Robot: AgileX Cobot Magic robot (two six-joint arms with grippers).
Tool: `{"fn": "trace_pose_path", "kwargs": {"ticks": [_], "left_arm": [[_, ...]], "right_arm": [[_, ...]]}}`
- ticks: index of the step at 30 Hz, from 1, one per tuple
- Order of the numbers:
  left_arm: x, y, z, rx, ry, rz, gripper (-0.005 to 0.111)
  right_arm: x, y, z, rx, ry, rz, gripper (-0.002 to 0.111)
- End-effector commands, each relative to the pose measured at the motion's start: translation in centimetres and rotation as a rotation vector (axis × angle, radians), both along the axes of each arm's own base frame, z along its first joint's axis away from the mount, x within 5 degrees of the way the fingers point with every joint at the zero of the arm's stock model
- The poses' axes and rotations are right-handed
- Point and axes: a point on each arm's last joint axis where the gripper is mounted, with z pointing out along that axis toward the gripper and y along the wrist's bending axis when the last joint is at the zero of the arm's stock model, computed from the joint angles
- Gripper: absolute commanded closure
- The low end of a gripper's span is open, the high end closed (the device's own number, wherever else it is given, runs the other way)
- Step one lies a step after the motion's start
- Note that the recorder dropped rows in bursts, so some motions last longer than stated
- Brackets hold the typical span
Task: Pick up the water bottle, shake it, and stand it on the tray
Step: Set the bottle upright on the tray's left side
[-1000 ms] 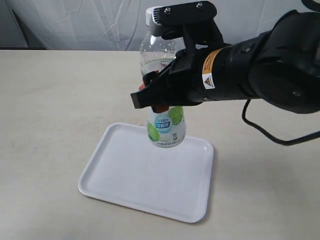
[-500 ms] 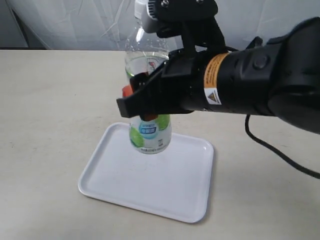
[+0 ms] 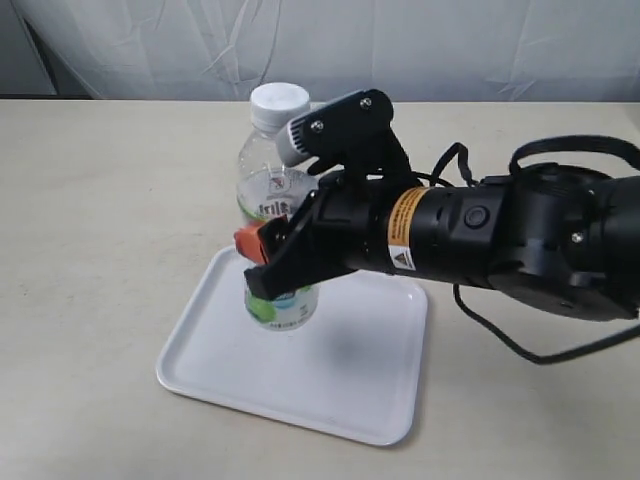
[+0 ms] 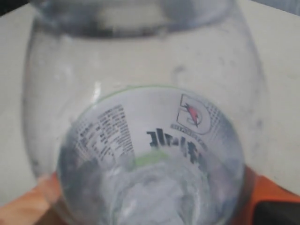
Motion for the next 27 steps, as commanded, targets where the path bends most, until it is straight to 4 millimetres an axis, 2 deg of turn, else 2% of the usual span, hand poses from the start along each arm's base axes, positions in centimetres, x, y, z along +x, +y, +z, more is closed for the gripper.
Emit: {"fn": "trace_pose_path", "kwargs": {"ticks": [1, 5, 9, 12, 17, 27], "left_arm": [[0.0, 0.0, 0.0, -0.004, -0.014, -0.001, 0.106], [0.0, 0.0, 0.0, -0.004, -0.014, -0.001, 0.106], [0.0, 0.0, 0.0, -0.004, -0.014, -0.001, 0.106], [0.0, 0.0, 0.0, -0.004, -0.014, -0.001, 0.106], [0.0, 0.0, 0.0, -0.004, -0.014, -0.001, 0.106], [0.0, 0.0, 0.0, -0.004, -0.014, -0.001, 0.106]], "right_arm": [[2.0, 0.4, -0.1, 0.157, -0.037, -0.125, 0.109], [2.1, 0.6, -2.0, 0.128, -0.074, -0.169, 0.109], [1.3, 0.9, -3.6, 0.129, -0.077, -0.144, 0.109], [1.4, 1.3, -5.2, 0.112, -0.070, -0.141, 0.109], [1.3, 1.5, -5.7, 0.101, -0.064, -0.137, 0.109], [0.8, 1.2, -6.9, -0.046, -0.022, -0.079, 0.109]]}}
